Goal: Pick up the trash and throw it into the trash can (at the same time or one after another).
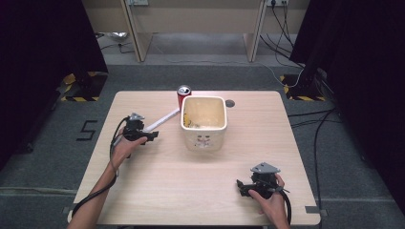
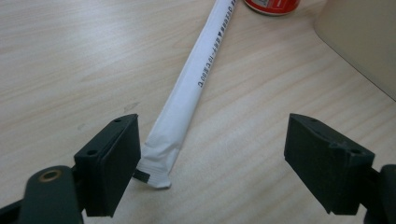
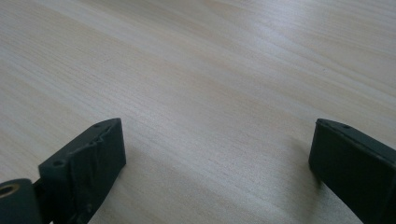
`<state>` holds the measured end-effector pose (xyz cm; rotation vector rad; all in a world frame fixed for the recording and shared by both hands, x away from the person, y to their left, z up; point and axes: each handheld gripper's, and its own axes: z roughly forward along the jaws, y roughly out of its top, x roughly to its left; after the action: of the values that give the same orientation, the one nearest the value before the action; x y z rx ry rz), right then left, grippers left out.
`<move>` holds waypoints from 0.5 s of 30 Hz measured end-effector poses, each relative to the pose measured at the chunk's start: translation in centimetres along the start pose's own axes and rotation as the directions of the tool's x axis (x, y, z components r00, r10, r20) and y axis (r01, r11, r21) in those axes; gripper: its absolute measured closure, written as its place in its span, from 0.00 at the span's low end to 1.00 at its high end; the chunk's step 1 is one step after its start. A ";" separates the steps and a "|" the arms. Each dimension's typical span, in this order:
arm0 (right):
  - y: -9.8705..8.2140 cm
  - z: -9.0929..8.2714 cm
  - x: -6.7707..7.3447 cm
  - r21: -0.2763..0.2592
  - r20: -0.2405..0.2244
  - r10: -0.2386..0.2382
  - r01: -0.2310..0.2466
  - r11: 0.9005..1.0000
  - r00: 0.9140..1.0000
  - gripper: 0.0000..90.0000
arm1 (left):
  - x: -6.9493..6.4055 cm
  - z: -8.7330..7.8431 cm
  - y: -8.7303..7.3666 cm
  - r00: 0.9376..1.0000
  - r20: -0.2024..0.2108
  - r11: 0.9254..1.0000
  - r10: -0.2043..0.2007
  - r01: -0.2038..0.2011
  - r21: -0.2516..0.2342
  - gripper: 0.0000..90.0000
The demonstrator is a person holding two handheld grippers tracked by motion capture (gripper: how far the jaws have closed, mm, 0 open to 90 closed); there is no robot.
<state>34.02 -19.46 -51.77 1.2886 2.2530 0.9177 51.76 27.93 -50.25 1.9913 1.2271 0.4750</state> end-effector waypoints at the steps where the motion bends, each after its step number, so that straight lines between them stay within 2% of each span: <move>1: 0.0 0.0 0.0 0.000 -0.001 -0.001 0.001 1.000 1.000 0.05 | 0.1 0.2 0.2 1.000 -0.003 1.000 0.002 -0.002 0.002 0.22; 6: 0.0 0.0 0.0 0.000 -0.003 -0.002 0.002 1.000 1.000 0.05 | 0.6 0.8 0.6 1.000 -0.012 1.000 0.017 -0.017 0.019 0.28; 11: 0.0 0.0 0.0 0.000 -0.003 -0.003 0.003 1.000 1.000 0.05 | 1.0 1.4 0.8 0.999 -0.029 1.000 0.015 -0.014 0.021 0.34; 15: 0.0 0.0 0.0 0.000 -0.003 -0.003 0.003 1.000 1.000 0.05 | 1.1 2.1 0.9 0.999 -0.038 0.999 0.028 -0.026 0.045 0.37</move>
<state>34.01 -19.43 -51.78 1.2842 2.2569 0.9197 54.20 27.78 -51.03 2.0472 1.2454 0.5056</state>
